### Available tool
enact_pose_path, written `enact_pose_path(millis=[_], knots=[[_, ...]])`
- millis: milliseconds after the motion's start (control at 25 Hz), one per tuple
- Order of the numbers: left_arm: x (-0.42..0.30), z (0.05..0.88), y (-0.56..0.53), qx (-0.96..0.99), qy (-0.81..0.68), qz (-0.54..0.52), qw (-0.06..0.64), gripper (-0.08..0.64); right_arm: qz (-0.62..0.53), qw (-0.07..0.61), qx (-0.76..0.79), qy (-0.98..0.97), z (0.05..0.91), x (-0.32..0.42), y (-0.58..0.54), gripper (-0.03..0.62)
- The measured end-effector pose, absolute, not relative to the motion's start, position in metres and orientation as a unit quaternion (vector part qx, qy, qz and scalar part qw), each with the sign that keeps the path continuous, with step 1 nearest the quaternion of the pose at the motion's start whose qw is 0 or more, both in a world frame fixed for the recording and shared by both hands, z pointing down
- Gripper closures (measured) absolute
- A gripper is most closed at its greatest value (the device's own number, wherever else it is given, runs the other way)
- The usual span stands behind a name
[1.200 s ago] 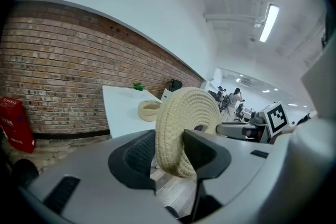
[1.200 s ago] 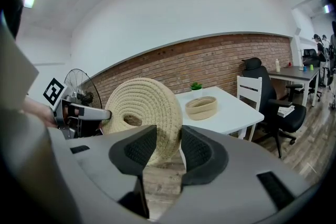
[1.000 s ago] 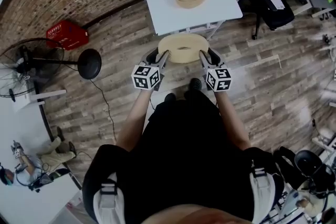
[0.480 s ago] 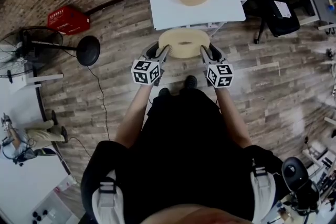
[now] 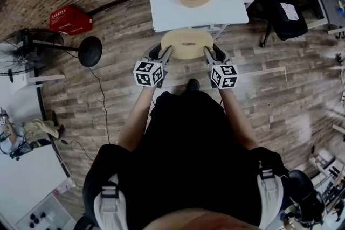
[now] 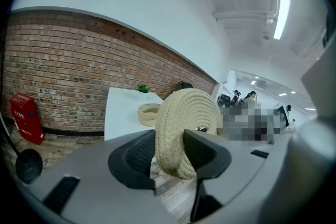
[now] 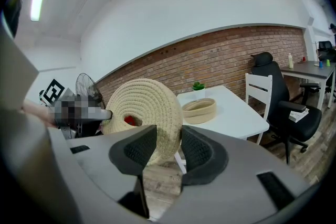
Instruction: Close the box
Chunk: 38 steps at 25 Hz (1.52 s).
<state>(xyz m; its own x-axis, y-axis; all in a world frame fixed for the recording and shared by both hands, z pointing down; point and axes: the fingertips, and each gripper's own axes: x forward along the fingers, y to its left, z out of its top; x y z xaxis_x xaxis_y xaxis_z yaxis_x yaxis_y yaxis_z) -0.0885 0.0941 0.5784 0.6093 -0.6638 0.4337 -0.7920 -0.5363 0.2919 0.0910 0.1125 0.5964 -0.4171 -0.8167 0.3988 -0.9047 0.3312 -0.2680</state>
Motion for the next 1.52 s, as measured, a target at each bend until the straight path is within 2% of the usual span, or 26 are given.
enact_pose_path(millis=[960, 1520], knots=[[-0.081, 0.575, 0.09, 0.855, -0.447, 0.115, 0.236, 0.385, 0.21, 0.101, 0.506, -0.831, 0.593, 0.1, 0.09, 0.448], [-0.085, 0.575, 0.048, 0.851, -0.456, 0.092, 0.245, 0.385, 0.198, 0.111, 0.504, -0.833, 0.584, 0.097, 0.048, 0.448]])
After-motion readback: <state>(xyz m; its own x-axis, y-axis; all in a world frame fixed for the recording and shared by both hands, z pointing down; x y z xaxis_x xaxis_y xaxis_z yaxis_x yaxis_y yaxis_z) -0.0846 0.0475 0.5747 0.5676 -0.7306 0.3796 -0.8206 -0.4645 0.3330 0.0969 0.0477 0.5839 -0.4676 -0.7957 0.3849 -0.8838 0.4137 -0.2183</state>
